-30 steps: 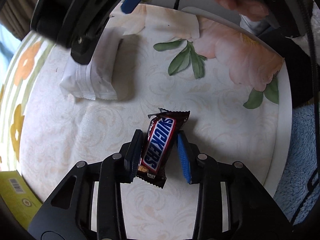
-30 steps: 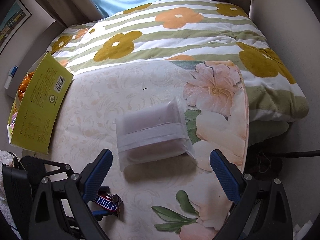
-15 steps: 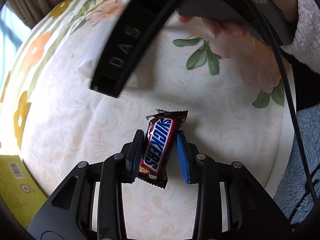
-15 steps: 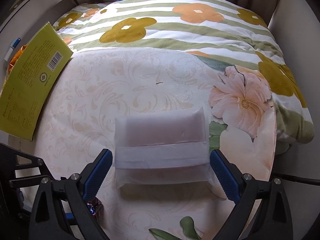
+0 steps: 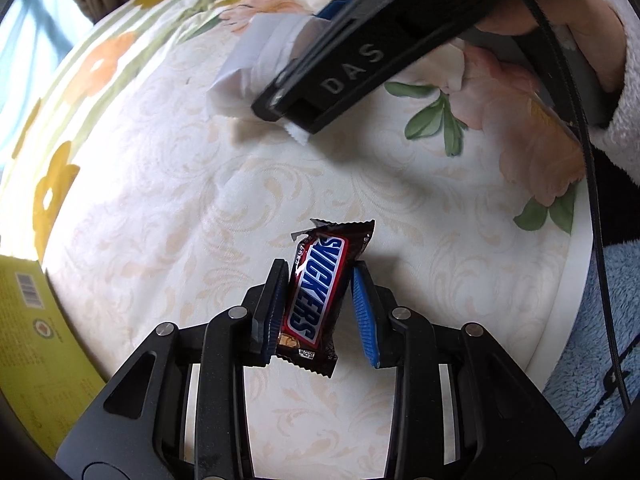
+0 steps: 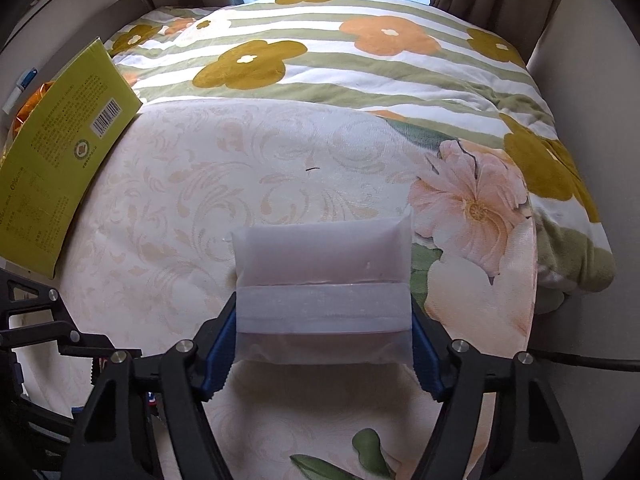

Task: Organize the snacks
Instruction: 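Carry the Snickers bar and tissue packet over the yellow box with both tools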

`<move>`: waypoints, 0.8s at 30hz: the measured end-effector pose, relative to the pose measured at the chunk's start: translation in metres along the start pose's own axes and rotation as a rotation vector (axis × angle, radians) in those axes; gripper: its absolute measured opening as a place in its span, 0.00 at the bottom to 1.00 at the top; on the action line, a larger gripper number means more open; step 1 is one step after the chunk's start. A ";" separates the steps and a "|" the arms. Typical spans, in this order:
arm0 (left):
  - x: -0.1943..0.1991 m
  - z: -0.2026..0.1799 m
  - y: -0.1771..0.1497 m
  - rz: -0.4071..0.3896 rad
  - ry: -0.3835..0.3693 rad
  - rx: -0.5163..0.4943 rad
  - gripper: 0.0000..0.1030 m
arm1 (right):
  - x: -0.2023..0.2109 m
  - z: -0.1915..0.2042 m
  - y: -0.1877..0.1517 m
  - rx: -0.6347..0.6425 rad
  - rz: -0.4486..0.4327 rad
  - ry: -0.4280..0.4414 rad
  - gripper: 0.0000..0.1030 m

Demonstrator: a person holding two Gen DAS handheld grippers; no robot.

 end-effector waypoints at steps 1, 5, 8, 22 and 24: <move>0.002 0.001 0.001 -0.004 0.003 0.016 0.28 | 0.003 0.000 -0.001 -0.004 -0.007 0.004 0.68; 0.014 0.005 0.001 -0.029 0.015 0.096 0.28 | 0.023 0.001 -0.004 -0.008 -0.039 0.008 0.68; 0.027 0.010 0.001 -0.055 0.027 0.187 0.28 | 0.043 0.003 -0.002 -0.006 -0.078 0.005 0.68; 0.138 0.040 -0.027 -0.293 0.173 0.590 0.28 | 0.136 0.040 0.038 0.062 -0.247 0.072 0.68; 0.161 0.048 -0.034 -0.331 0.205 0.631 0.28 | 0.146 0.054 0.046 0.092 -0.270 0.099 0.68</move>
Point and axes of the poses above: each gripper's, at about its wrist camera, not at the fingertips, and x roughly against the way its jaws point, z to its left, y to its top, the point moved 1 cm from there along -x, roughly the way its jaws point, and after that the axes turned 4 degrees about -z, right-handed, at the moved point
